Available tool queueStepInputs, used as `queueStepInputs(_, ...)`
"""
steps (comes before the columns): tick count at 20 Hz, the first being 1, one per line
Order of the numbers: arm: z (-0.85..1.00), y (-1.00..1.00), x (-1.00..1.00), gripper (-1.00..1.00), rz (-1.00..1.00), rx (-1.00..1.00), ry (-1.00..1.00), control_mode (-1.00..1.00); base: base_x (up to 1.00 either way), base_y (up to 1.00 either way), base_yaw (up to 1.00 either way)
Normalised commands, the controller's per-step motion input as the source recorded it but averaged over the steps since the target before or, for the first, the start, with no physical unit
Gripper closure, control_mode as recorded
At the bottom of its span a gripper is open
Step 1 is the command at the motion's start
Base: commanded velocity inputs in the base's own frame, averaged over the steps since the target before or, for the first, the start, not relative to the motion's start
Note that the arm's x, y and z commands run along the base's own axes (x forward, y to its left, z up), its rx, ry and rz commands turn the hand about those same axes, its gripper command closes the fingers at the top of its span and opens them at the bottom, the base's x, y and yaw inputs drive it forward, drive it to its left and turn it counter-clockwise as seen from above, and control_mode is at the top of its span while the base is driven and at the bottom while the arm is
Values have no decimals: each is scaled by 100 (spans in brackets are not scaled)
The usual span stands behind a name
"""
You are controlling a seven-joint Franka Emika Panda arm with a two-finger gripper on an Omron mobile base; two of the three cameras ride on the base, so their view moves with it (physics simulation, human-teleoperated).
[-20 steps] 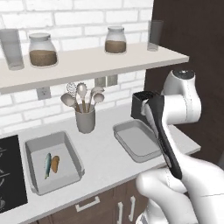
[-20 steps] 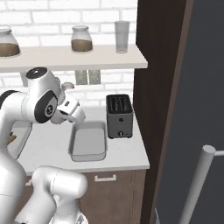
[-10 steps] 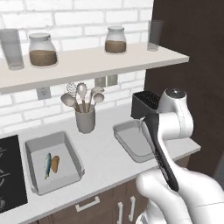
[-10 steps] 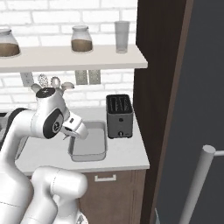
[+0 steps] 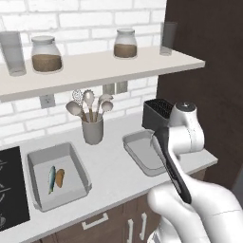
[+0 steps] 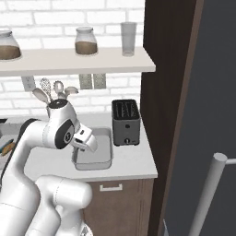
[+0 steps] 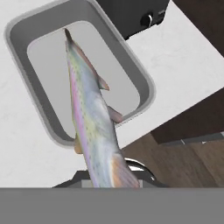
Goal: Place one sweet potato and one fish in each tupperware on the nearby counter, to pack two identical lunches.
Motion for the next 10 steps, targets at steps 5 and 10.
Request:
queueStepInputs(5, -37, -2, 60, 100, 0, 0, 2, -100, 0, 0, 0)
queueStepInputs(10, -48, 0, 73, 100, 1, 0, 3, -100, 0, 0, 0)
